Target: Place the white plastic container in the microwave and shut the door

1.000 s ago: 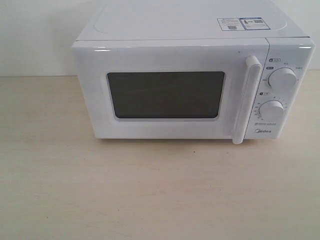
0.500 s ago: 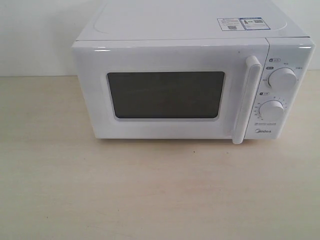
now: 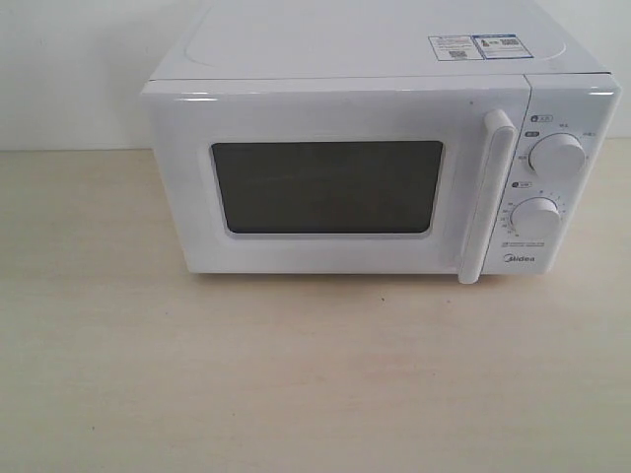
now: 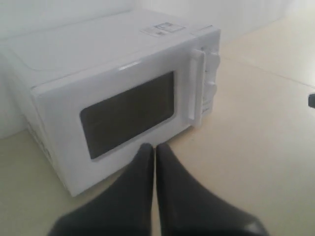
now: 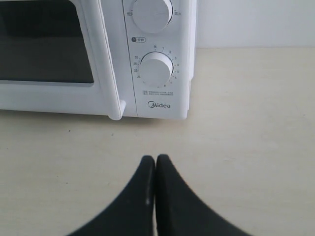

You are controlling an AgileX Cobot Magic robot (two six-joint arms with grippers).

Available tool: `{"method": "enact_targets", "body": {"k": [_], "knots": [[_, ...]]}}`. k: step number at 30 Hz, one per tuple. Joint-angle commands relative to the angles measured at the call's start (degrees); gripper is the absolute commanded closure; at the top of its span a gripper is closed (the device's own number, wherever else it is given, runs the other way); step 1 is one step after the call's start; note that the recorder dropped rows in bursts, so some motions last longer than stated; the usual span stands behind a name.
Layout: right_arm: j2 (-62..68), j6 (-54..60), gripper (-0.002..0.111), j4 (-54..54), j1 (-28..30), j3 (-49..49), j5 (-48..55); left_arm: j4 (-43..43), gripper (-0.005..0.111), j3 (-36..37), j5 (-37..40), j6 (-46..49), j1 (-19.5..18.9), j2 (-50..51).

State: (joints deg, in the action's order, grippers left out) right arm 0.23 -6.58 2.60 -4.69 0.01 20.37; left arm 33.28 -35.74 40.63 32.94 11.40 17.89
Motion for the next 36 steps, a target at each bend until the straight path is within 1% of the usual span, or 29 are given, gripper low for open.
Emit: {"method": "enact_targets", "body": {"k": [1, 6, 8, 10, 12, 13, 15, 16, 20, 21, 24, 25, 27, 29, 31, 36], "knots": [[-0.2, 0.0, 0.108, 0.3, 0.1, 0.0, -0.4, -2.6, 0.103, 1.0, -1.9, -7.9, -0.1, -7.7], [-0.2, 0.0, 0.108, 0.3, 0.1, 0.0, -0.4, -2.6, 0.103, 6.5, -7.3, -8.9, -0.6, -17.9], [-0.2, 0.0, 0.108, 0.3, 0.1, 0.0, -0.5, -2.8, 0.103, 8.2, -7.9, -9.5, -1.3, -17.9], [-0.2, 0.0, 0.108, 0.2, 0.1, 0.0, -0.8, -6.9, 0.103, 8.7, -9.4, -11.7, -2.7, -17.9], [-0.2, 0.0, 0.108, 0.2, 0.1, 0.0, -0.7, -16.1, 0.103, 11.1, -15.8, -17.4, -5.5, -17.9], [-0.2, 0.0, 0.108, 0.2, 0.1, 0.0, -0.7, -18.2, 0.103, 12.6, -17.6, -18.5, -6.2, -17.9], [-0.2, 0.0, 0.108, 0.0, 0.1, 0.0, -0.7, -23.6, 0.103, 18.0, -21.5, -22.3, -7.5, -17.9], [-0.2, 0.0, 0.108, 0.0, 0.1, 0.0, -0.7, -27.0, 0.103, 22.2, -24.1, -25.4, -7.8, -17.9], [-0.2, 0.0, 0.108, 0.0, 0.1, 0.0, -0.8, -34.9, 0.103, 31.7, -30.0, -36.4, -7.8, -17.9], [-0.2, 0.0, 0.108, 0.0, 0.1, 0.0, -1.1, -37.1, 0.103, 33.5, -30.4, -38.2, -7.8, -17.9], [-0.2, 0.0, 0.108, 0.0, 0.1, 0.0, -1.7, -37.8, 0.103, 35.7, -30.4, -38.2, -7.8, -17.9], [-0.2, 0.0, 0.108, 0.0, 0.1, 0.0, -1.7, -37.8, 0.103, 35.7, -30.4, -38.1, -7.8, -17.9], [-0.2, 0.0, 0.108, 0.0, 0.1, 0.0, -1.7, -37.8, 0.103, 35.7, -27.1, -37.9, -7.8, -17.9], [-0.2, 0.0, 0.108, 0.0, 0.1, 0.0, -1.7, -38.3, 0.103, 35.7, -25.6, -37.4, -7.8, -17.9], [-0.2, 0.0, 0.108, 0.0, 0.1, 0.0, -1.7, -38.3, 0.103, 35.7, -23.6, -34.3, -7.8, -17.9], [-0.2, 0.0, 0.108, 0.0, 0.1, 0.0, -1.7, -38.3, 0.103, 35.7, -23.3, -33.5, -7.8, -17.9]]}}
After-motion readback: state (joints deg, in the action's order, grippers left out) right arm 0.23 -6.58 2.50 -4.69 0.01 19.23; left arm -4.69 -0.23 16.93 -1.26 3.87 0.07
